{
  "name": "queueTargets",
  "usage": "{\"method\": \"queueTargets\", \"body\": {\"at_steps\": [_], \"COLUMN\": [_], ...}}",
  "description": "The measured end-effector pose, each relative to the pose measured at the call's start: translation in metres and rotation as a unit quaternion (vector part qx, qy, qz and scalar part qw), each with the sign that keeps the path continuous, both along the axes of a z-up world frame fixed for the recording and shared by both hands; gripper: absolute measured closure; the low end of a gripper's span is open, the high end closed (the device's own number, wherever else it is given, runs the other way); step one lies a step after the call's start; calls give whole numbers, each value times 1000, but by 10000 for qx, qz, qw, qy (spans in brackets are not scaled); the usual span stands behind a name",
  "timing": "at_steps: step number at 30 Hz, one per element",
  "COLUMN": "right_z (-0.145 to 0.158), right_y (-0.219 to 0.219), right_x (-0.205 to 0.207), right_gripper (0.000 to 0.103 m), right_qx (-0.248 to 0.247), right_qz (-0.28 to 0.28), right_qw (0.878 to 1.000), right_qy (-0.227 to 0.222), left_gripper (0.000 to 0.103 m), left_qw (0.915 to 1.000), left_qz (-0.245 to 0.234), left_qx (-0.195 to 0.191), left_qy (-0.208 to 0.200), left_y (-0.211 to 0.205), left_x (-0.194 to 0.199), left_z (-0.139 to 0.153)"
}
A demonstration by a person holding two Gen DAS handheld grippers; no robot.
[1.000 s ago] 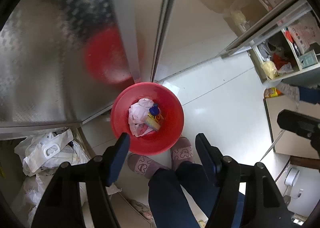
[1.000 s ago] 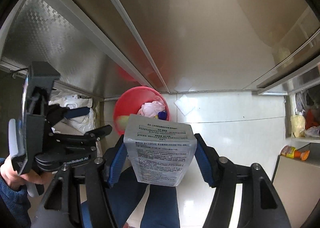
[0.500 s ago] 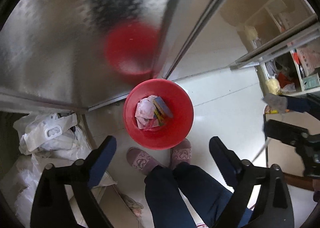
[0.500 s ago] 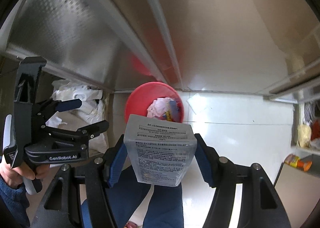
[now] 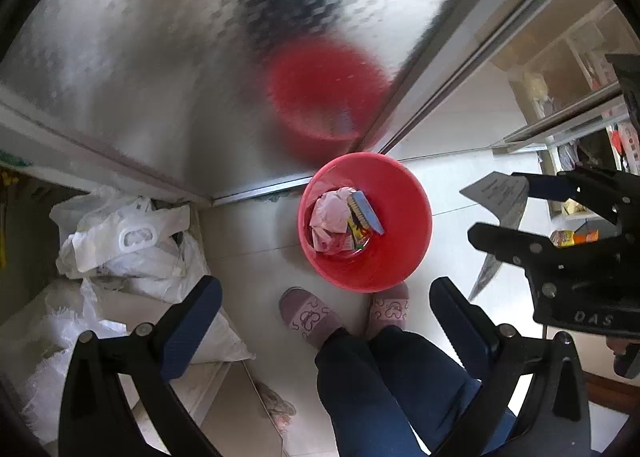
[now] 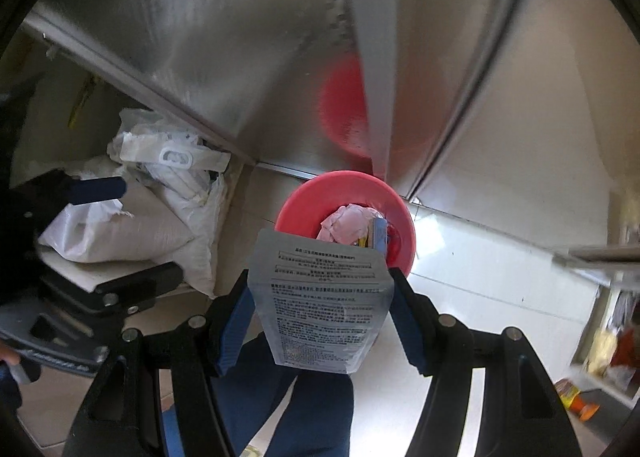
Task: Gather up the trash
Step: 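Open the right tool to drop the paper packet into the bucket, then raise both tools back up toward the counter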
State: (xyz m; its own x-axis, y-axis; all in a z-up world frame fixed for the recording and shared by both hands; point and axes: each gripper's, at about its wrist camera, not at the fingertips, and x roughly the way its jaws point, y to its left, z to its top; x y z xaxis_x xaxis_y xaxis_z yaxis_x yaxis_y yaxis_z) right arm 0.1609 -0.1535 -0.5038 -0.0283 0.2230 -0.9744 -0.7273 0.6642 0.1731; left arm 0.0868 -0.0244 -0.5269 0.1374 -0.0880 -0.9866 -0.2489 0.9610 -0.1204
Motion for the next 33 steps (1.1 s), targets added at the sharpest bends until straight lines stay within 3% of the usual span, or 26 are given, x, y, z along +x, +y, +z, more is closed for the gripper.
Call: {"method": "queueTargets", "body": {"at_steps": [5,7,14,19,28,33], "right_z": [-5,-5,29,90,230,295], "right_y": [8,7,-9,-19,-26,-16], "right_x": [-1,-1,0,-3,-8,-8], "right_gripper": [38,20,11,1,1,1], "right_qx": [-171,-207,-139,-40,319,691], "right_qz": [130,110,-192,-354,-429,-281], "right_qw": [9998,9997,9995,9979,9934,9901], "right_qy": [-43,-4,-223,-544,-1010,-1187], "left_gripper": [0,0,0,0,0,0], "left_qw": [10000,10000,9997,9987,9950,9911], "left_qz": [-25,-30,27,150,263,362], "left_qx": [21,53,137,11,349,684], "left_qy": [-38,-59,-194,-484,-903,-1081], "left_y": [1,3,5,4,4,7], "left_x": [-5,-7,-12,-16,-22,-26], "left_z": [3,7,46,120,264,322]}}
